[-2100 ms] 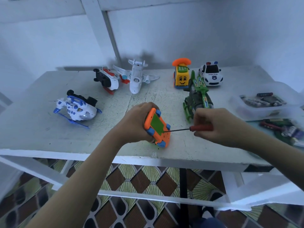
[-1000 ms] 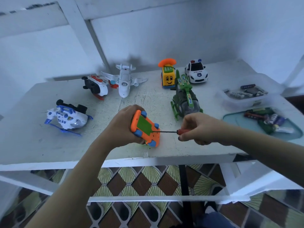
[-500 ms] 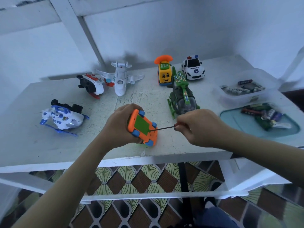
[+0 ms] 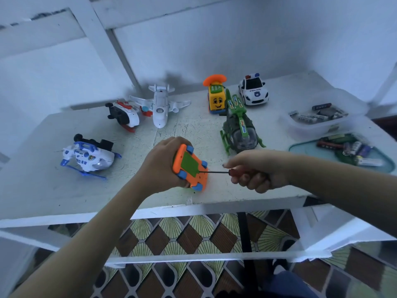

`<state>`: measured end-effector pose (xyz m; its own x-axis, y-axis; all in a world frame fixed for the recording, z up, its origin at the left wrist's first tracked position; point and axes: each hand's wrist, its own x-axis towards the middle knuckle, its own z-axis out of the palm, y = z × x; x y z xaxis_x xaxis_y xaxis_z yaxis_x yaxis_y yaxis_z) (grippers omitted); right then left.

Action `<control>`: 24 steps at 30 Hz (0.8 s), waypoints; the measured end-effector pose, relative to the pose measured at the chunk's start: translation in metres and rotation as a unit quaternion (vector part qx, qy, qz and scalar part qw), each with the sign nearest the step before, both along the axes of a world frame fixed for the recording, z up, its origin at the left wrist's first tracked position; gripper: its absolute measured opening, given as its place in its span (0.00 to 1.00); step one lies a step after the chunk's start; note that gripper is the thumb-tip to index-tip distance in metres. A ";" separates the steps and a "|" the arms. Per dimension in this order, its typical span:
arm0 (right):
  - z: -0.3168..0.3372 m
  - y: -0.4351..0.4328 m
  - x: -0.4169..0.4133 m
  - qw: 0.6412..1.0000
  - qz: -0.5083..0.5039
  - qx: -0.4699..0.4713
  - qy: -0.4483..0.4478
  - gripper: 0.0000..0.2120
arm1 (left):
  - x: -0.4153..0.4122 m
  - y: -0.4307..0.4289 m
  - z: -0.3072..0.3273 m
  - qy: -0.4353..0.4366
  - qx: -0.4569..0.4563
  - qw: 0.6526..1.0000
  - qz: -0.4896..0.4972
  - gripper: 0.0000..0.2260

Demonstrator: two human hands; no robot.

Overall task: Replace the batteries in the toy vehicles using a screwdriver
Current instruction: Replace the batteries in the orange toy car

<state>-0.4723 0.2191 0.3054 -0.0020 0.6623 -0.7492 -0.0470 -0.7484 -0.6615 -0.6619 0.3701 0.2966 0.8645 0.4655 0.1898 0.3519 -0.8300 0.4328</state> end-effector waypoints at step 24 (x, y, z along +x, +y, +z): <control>-0.016 -0.006 -0.016 0.563 0.164 0.396 -0.707 0.17 | -0.011 0.006 -0.009 -0.047 -0.063 0.997 0.025 0.30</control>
<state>-0.4885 0.2131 0.2890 0.0059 0.9278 0.3731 1.0000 -0.0077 0.0032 -0.6727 0.3757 0.2875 0.8210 0.5327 0.2055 0.3444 -0.7491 0.5660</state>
